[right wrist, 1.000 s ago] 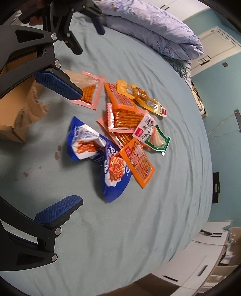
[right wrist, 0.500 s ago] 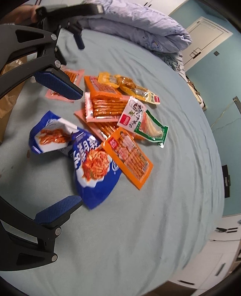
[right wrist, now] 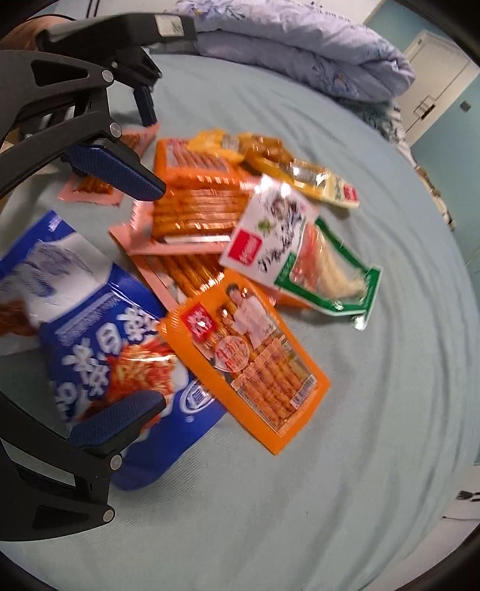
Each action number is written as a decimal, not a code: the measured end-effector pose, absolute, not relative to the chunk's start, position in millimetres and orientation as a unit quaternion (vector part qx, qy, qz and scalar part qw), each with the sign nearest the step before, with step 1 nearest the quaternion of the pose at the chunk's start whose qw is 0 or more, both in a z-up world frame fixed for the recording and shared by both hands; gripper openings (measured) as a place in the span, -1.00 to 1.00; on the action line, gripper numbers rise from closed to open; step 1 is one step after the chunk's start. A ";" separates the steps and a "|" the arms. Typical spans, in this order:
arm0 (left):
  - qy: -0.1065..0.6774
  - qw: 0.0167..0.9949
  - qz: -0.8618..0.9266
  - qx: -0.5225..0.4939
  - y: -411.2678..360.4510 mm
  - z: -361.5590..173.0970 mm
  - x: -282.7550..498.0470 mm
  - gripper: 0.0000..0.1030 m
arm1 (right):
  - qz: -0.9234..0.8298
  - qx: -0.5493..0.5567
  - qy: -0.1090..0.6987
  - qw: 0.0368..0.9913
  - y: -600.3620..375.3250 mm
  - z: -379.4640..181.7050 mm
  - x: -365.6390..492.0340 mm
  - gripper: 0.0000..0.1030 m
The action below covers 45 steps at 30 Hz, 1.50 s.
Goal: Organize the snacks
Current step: 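Lower the right tool onto the blue-and-white cabbage bag and close, then grasp the pink sausage-stick pack with the left tool while right holds the bag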
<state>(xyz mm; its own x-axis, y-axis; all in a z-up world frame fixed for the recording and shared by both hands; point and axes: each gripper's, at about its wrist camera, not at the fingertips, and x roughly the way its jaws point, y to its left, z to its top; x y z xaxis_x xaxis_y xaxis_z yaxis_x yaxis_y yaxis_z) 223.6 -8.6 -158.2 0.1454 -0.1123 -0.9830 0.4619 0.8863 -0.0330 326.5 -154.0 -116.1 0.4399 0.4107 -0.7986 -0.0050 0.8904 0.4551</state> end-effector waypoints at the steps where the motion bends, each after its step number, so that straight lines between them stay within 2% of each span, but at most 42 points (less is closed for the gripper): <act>1: 0.625 0.743 -0.193 0.140 -9.2 -158.1 224.8 1.00 | 0.117 0.191 0.515 0.827 -153.3 -118.0 329.8 0.88; 3: 0.624 0.743 -0.193 0.143 -9.7 -158.3 223.3 1.00 | 0.091 0.158 0.518 0.836 -149.0 -116.2 334.0 0.30; 4: 0.624 0.743 -0.193 0.145 -10.3 -159.4 223.5 1.00 | 0.086 0.145 0.518 0.839 -147.2 -114.6 334.9 0.11; 6: 0.623 0.743 -0.193 0.149 -11.7 -159.9 221.6 1.00 | 0.090 0.141 0.516 0.840 -146.4 -112.8 334.7 -0.47; 8: 0.623 0.742 -0.194 0.153 -18.7 -155.6 228.5 0.94 | 0.092 0.153 0.522 0.834 -148.9 -114.9 333.5 -0.80; 15: 0.615 0.749 -0.189 0.157 -27.5 -141.7 225.8 0.41 | 0.101 0.195 0.504 0.835 -164.4 -101.1 319.8 -0.93; 17: 0.615 0.751 -0.186 0.151 -25.1 -138.3 226.9 0.06 | 0.104 0.192 0.496 0.841 -165.6 -92.3 312.2 -0.99; 18: 0.616 0.752 -0.184 0.146 -22.9 -135.4 226.9 -0.03 | 0.107 0.196 0.489 0.843 -166.6 -87.0 307.0 -1.00; 20: 0.616 0.754 -0.183 0.136 -18.0 -128.6 224.9 -0.40 | 0.112 0.202 0.479 0.847 -167.5 -77.9 298.9 -1.00; 21: 0.614 0.757 -0.181 0.129 -13.6 -123.6 224.5 -0.52 | 0.112 0.204 0.473 0.850 -169.0 -73.3 292.0 -1.00; 22: 0.615 0.759 -0.174 0.123 -7.9 -119.1 224.8 -0.91 | 0.114 0.207 0.466 0.853 -171.1 -68.0 285.4 -1.00; 23: 0.617 0.759 -0.170 0.118 -5.0 -117.9 226.1 -0.98 | 0.115 0.210 0.459 0.855 -173.6 -62.3 278.4 -1.00; 31: 0.610 0.773 -0.170 0.037 23.9 -82.1 230.2 -1.00 | 0.129 0.224 0.415 0.872 -179.2 -39.2 247.3 -1.00; 38: 0.578 0.796 -0.174 0.056 30.6 -42.7 220.4 -1.00 | 0.137 0.243 0.401 0.872 -186.6 -36.5 237.0 -1.00; 45: 0.548 0.816 -0.183 0.022 34.3 -15.6 213.9 -1.00 | 0.146 0.244 0.387 0.877 -196.6 -21.4 221.0 -1.00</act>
